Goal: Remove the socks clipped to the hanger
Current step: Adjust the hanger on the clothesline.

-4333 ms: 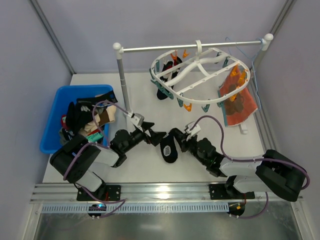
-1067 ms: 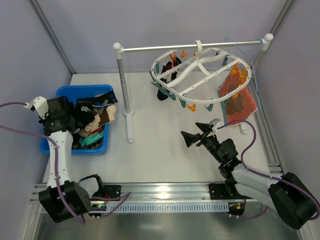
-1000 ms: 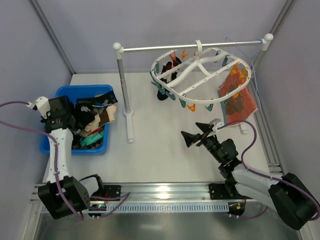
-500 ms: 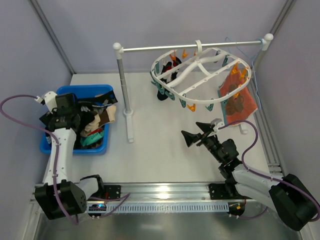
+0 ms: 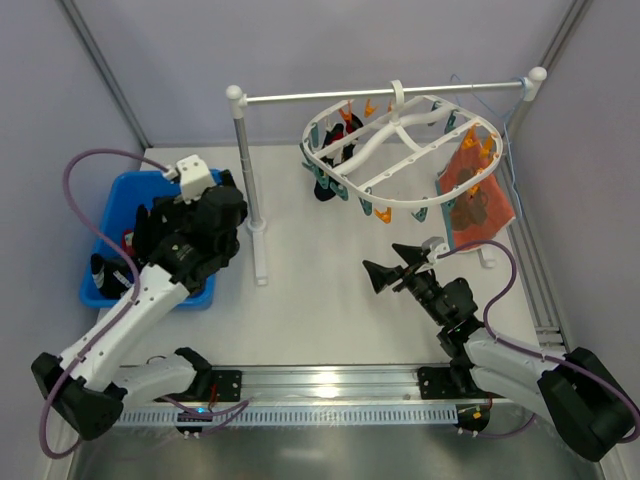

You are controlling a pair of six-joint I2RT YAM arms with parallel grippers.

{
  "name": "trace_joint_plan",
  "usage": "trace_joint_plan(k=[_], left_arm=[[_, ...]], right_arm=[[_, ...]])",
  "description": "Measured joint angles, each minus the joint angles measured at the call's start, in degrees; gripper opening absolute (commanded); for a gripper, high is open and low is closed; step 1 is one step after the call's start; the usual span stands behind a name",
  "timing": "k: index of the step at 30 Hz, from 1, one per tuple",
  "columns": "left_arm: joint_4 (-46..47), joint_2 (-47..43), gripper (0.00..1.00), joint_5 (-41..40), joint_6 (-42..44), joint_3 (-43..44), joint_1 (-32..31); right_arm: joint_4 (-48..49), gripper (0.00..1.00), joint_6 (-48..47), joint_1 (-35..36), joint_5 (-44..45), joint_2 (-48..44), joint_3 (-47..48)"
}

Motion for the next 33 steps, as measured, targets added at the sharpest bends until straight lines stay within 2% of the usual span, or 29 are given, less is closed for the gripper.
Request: trace_joint_plan(k=[2, 6, 9, 12, 16, 20, 22, 25, 28, 33], left_arm=[[4.13, 2.75, 1.00, -2.60, 0.35, -0.11, -6.38], [15.87, 5.42, 1.00, -4.09, 3.56, -3.56, -15.06], [25.97, 5.90, 1.00, -3.32, 7.58, -8.09, -19.32], [35.19, 7.63, 1.00, 1.16, 10.78, -11.67, -21.05], [47.80, 9.88, 1.00, 8.68, 14.75, -18.45, -21.07], [56.52, 11.69, 1.00, 13.66, 19.06, -23.02, -20.57], [61.64, 12.52, 0.99, 17.27, 20.41, -24.70, -18.82], [70.99, 15.56, 1.00, 25.20, 20.59, -27.52, -12.41], [79.08, 20.76, 1.00, 31.10, 20.76, -30.69, -7.13], [87.41, 28.83, 1.00, 37.03, 20.90, -35.60, -4.02]], right_arm=[[0.13, 1.00, 0.00, -0.07, 0.11, 0.24, 0.00], [0.15, 1.00, 0.02, -0.22, 0.13, 0.87, 0.00], [0.46, 1.00, 0.02, -0.28, 0.33, 1.40, 0.00], [0.48, 1.00, 0.00, -0.37, 0.35, 1.57, 0.00], [0.63, 1.00, -0.04, -0.37, 0.15, 0.04, 0.00], [1.14, 0.99, -0.52, -0.37, -1.51, -4.57, 0.00], [1.31, 1.00, -1.16, -0.28, -3.54, -6.78, 0.00], [0.48, 0.99, -2.27, 0.90, -4.68, -11.02, 0.00], [-2.38, 0.98, -4.55, 6.23, -1.88, -17.09, 0.00], [-10.45, 0.98, -10.21, 19.12, 10.34, -29.31, -0.09]])
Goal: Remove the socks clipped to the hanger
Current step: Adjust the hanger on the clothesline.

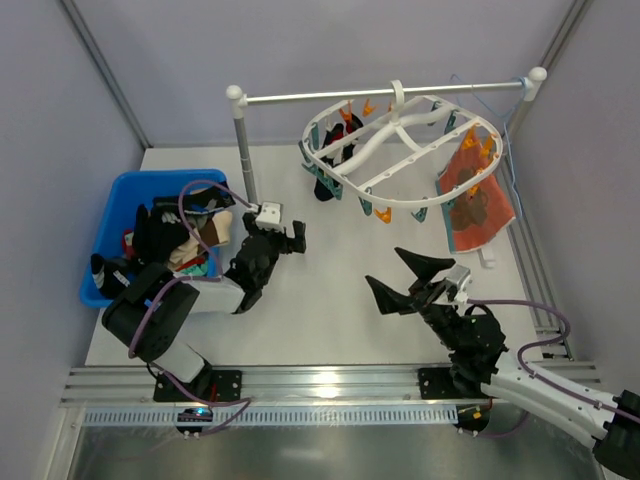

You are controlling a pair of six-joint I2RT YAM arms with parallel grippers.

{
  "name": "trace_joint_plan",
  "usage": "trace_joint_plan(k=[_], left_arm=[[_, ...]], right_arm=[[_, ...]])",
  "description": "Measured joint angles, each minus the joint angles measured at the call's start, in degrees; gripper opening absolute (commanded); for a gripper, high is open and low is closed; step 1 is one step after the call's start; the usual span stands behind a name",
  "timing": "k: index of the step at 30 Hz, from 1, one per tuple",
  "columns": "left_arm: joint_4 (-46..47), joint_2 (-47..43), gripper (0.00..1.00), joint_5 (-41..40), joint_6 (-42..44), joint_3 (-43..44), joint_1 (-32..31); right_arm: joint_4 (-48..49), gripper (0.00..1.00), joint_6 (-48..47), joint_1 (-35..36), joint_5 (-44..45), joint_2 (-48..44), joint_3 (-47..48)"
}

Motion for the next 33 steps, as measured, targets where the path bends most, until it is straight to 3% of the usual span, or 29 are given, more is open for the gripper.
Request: trace_joint_plan(k=[4, 12, 22, 33], left_arm=[[4.09, -0.22, 1.00, 3.10, -1.62, -3.17, 0.22], [10.88, -0.31, 1.00, 3.76, -2.78, -7.34, 0.22], [10.99, -0.33, 0.99, 4.00, -2.80, -7.34, 0.22], [10.99, -0.33, 1.00, 4.17, -2.78, -7.34, 0.22]], right_arm=[[-0.33, 0.98, -2.95, 1.92, 7.23, 1.75, 0.00], [3.82, 0.96, -8.55, 5.09, 18.82, 27.67, 2.64], [11.74, 0.95, -15.85, 9.51, 27.39, 28.87, 10.71], [14.75, 0.96, -24.94, 10.49, 29.83, 30.42, 17.27]])
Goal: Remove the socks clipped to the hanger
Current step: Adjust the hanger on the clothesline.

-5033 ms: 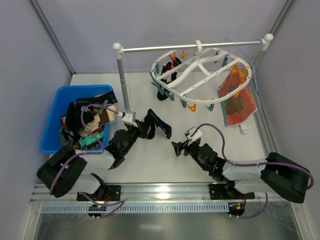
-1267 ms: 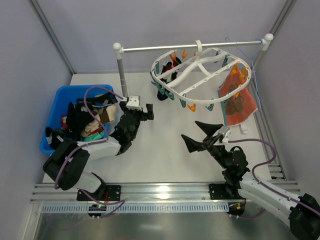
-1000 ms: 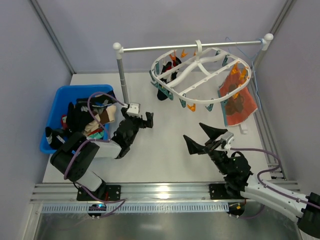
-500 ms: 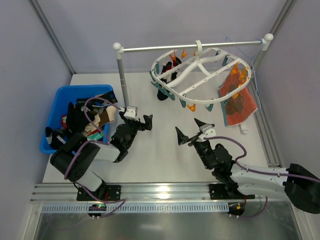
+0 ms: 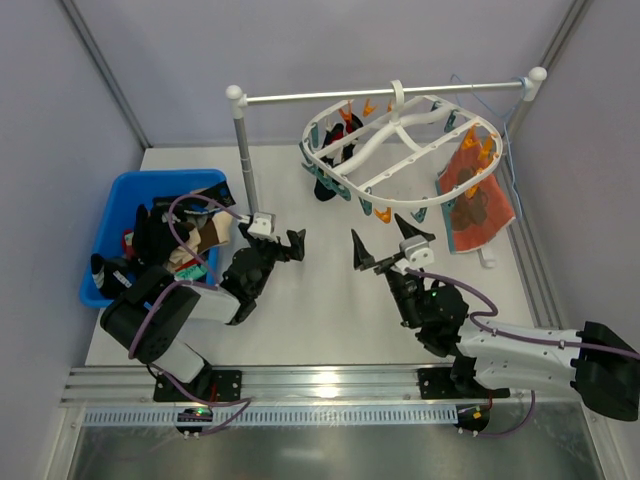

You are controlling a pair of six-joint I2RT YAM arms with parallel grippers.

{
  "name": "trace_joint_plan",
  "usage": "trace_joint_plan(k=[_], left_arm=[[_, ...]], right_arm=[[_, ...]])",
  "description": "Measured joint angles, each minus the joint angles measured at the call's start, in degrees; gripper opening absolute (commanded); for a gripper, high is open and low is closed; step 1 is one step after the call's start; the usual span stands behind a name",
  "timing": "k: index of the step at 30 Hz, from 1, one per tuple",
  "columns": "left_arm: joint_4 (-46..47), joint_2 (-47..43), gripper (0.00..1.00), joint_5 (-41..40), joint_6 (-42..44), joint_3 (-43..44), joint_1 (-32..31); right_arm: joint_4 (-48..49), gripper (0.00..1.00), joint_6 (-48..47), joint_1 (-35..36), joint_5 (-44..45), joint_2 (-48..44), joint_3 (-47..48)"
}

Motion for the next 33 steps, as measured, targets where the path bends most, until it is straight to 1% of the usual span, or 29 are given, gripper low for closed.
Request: trace_joint_plan(k=[2, 5, 6, 9, 10, 12, 13, 16, 17, 19, 20, 21, 22, 27, 33], left_arm=[[0.00, 0.00, 1.00, 0.04, 0.00, 0.00, 0.00], [0.00, 0.00, 0.99, 0.20, 0.00, 0.00, 0.00], [0.00, 0.00, 0.99, 0.20, 0.00, 0.00, 0.00], [0.00, 0.00, 1.00, 0.22, 0.02, 0.00, 0.00], [0.00, 0.00, 1.00, 0.22, 0.04, 0.00, 0.00], [0.00, 0.00, 1.00, 0.20, 0.07, 0.00, 0.00], [0.00, 0.00, 1.00, 0.22, 0.11, 0.00, 0.00], [0.00, 0.00, 1.00, 0.22, 0.22, 0.00, 0.00], [0.00, 0.00, 1.00, 0.20, 0.24, 0.00, 0.00], [0.00, 0.00, 0.99, 0.20, 0.24, 0.00, 0.00], [0.00, 0.00, 1.00, 0.20, 0.24, 0.00, 0.00], [0.00, 0.00, 1.00, 0.20, 0.26, 0.00, 0.00], [0.00, 0.00, 1.00, 0.20, 0.26, 0.00, 0.00], [0.00, 0.00, 1.00, 0.17, 0.31, 0.00, 0.00], [-0.02, 0.00, 1.00, 0.17, 0.35, 0.00, 0.00]], right_arm=[[-0.02, 0.96, -1.33, 0.02, -0.09, 0.92, 1.73], [0.24, 0.88, -3.43, 0.04, -0.39, 2.91, 4.81], [0.37, 0.81, -4.00, 0.04, -0.46, 3.54, 5.66], [0.90, 0.72, -5.79, 0.04, -0.50, 5.77, 8.00], [1.22, 0.66, -6.43, 0.04, -0.46, 6.62, 8.68], [1.53, 0.61, -7.45, 0.02, -0.39, 8.02, 9.77], [1.73, 0.56, -7.82, -0.11, -0.39, 8.74, 10.29], [1.73, 0.49, -8.48, -1.01, -0.44, 10.45, 11.67], [1.68, 0.41, -8.50, -1.42, -0.42, 10.84, 12.02], [1.31, 0.34, -8.39, -2.78, -0.52, 11.37, 12.81], [1.07, 0.19, -8.15, -3.52, -0.76, 11.43, 13.09], [0.52, 0.14, -7.65, -4.52, -1.18, 11.45, 13.51], [0.02, 0.11, -6.69, -5.64, -1.64, 11.43, 13.79], [-4.46, 0.07, -1.60, -11.32, -5.66, 10.38, 14.56], [-6.19, 0.05, 0.94, -13.22, -6.97, 6.49, 13.29]])
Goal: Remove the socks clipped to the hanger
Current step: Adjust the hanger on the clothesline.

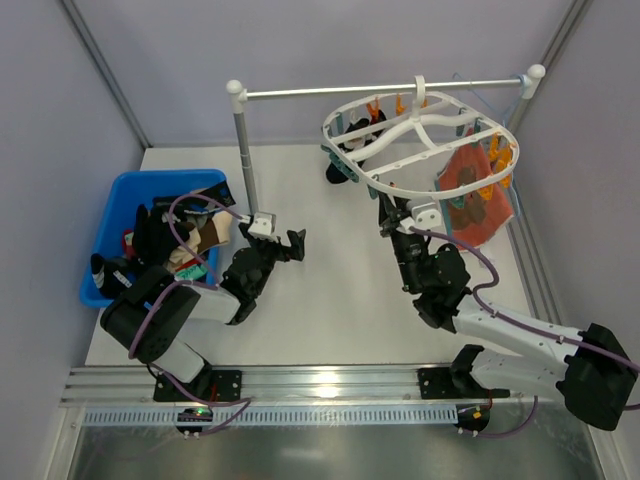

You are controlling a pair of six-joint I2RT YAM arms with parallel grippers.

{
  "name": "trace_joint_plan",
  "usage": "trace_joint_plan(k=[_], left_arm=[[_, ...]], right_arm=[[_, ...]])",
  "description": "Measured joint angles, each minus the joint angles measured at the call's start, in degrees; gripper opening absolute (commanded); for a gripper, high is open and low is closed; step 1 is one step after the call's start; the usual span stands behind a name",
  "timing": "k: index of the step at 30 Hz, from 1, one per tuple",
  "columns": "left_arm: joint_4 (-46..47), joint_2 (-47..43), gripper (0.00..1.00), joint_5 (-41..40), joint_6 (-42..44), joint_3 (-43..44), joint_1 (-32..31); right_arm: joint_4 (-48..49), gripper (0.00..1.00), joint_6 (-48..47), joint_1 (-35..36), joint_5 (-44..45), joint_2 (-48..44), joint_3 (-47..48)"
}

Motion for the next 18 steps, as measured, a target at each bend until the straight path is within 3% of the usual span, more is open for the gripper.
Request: trace_joint_plan(k=[10, 18], left_arm=[[0.02, 0.20, 1.00, 0.02, -0.07, 0.02, 0.00], [0.04, 1.03, 1.00, 0.02, -0.11, 0.02, 0.00]], right_arm=[[-4.24, 0.04, 5.07, -5.51, -1.99, -12.48, -5.40], [-6.93, 0.04, 11.10, -7.43, -8.94, -7.43, -5.09]])
